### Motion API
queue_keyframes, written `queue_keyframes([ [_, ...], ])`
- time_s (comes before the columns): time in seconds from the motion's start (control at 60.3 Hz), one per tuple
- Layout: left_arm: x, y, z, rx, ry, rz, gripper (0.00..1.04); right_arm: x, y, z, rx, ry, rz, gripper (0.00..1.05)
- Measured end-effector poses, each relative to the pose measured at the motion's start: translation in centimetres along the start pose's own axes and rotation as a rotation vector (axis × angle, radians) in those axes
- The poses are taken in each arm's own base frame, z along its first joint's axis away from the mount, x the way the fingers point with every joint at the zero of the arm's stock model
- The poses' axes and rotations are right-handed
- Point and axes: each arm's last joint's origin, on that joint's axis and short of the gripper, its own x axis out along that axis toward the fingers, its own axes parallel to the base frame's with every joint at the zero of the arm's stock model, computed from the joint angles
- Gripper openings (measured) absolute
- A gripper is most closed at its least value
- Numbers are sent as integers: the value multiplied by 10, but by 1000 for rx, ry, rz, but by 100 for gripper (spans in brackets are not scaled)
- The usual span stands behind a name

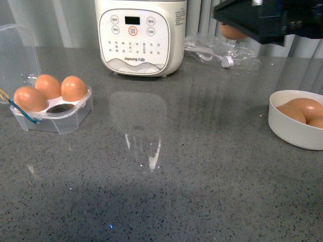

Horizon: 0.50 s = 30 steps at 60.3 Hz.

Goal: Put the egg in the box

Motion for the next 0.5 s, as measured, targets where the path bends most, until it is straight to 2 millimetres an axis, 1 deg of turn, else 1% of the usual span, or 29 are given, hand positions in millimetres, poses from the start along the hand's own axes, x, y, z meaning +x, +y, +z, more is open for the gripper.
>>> queue_keyframes([
  [0.116, 0, 0, 0, 0, 0, 0, 98, 37, 16, -9, 17, 24, 151, 48],
  [0.215, 0, 0, 0, 0, 0, 0, 98, 57, 25, -13, 28, 34, 225, 48],
  [0.348, 0, 0, 0, 0, 0, 0, 98, 80, 38, -17, 33, 49, 306, 48],
  [0.497, 0, 0, 0, 0, 0, 0, 98, 99, 55, -25, 27, 71, 371, 48],
])
